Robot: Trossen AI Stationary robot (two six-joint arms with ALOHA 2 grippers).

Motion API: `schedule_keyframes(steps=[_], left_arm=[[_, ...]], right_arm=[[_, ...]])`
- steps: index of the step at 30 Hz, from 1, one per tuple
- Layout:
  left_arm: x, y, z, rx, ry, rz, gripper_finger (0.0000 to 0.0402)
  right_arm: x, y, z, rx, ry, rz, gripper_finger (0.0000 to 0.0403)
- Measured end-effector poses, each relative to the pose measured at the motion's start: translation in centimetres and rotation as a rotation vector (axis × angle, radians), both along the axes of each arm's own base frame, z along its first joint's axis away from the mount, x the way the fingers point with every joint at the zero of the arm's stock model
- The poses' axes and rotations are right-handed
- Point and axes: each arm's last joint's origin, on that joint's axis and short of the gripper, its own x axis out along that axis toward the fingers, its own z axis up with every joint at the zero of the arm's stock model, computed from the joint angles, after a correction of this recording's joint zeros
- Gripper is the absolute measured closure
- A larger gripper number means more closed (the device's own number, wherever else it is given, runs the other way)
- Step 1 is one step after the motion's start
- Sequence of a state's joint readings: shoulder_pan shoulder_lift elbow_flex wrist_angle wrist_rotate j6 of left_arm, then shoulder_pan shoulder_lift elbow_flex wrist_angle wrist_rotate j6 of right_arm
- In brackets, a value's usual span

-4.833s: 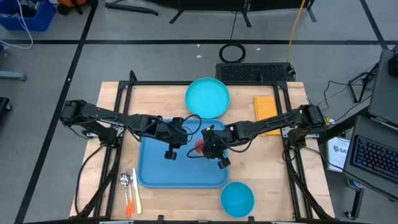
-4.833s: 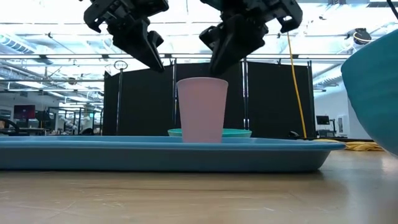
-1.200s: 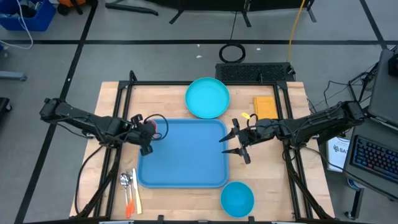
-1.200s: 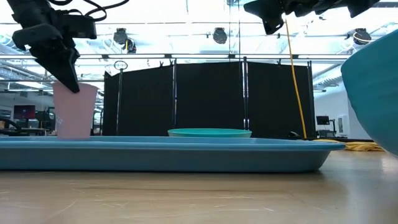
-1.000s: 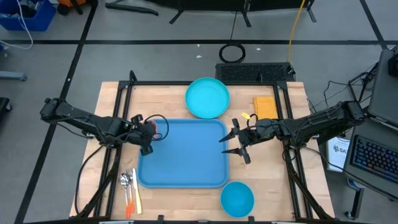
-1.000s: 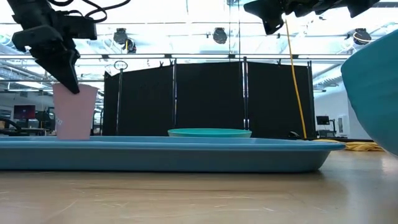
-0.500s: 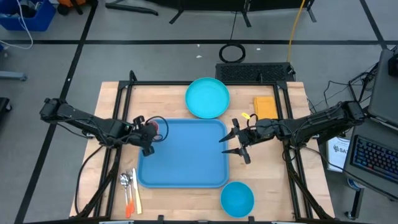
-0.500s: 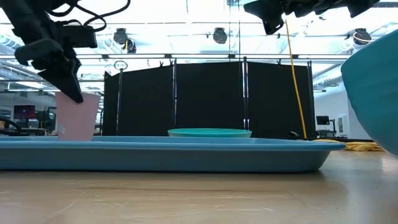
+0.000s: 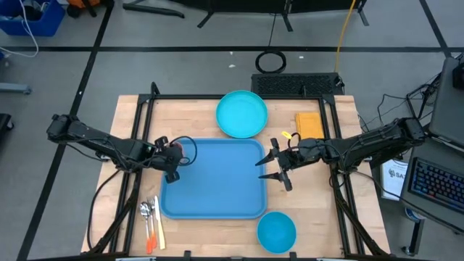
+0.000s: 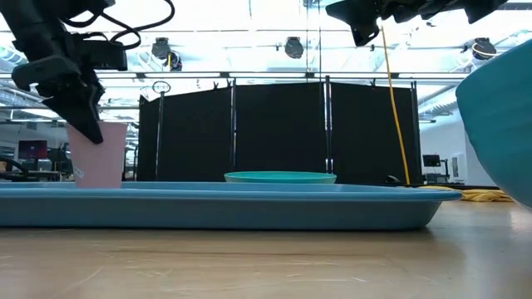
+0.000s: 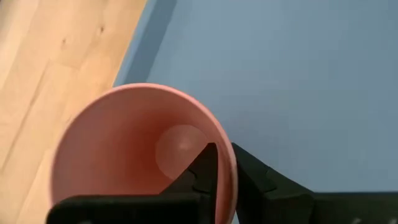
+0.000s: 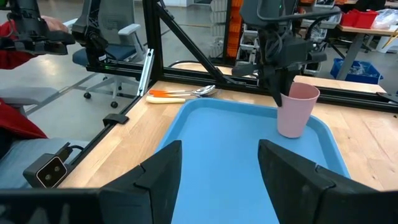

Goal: Set up tray
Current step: Put the pink cup on the top right of the blue serving tray, then put the light blue plate in the bottom center of the blue serving tray

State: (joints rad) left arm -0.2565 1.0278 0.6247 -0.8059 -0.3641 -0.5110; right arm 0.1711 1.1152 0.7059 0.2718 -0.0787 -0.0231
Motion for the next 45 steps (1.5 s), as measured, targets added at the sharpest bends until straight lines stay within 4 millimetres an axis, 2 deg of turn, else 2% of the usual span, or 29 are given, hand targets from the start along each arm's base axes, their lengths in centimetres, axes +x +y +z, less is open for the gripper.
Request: schedule_keyframes(steps=[16,24,31,38,45], left_arm=[[0.1,0.1,0.2,0.027,-0.019,0.025,0.0359],[1.0,-0.1,2.7,0.044,-0.092,-0.001,0.0356],[1.8,-0.2,5.6,0.067,-0.173,-0.036,0.0312],[1.7,-0.3,6.0,0.058,-0.164,-0.044,0.0272],[2.5,-1.0,6.5,0.012,-0.26,-0.092,0.0257]], right_arm=[[0.0,0.0,0.0,0.0,0.0,0.0,0.0202],[0.0,0.0,0.0,0.0,0.0,0.0,0.0202],[0.0,0.0,0.0,0.0,0.0,0.0,0.0202],[0.0,0.0,0.0,0.0,0.0,0.0,0.0202],[0.1,-0.1,0.1,-0.035,-0.024,-0.036,0.0202]])
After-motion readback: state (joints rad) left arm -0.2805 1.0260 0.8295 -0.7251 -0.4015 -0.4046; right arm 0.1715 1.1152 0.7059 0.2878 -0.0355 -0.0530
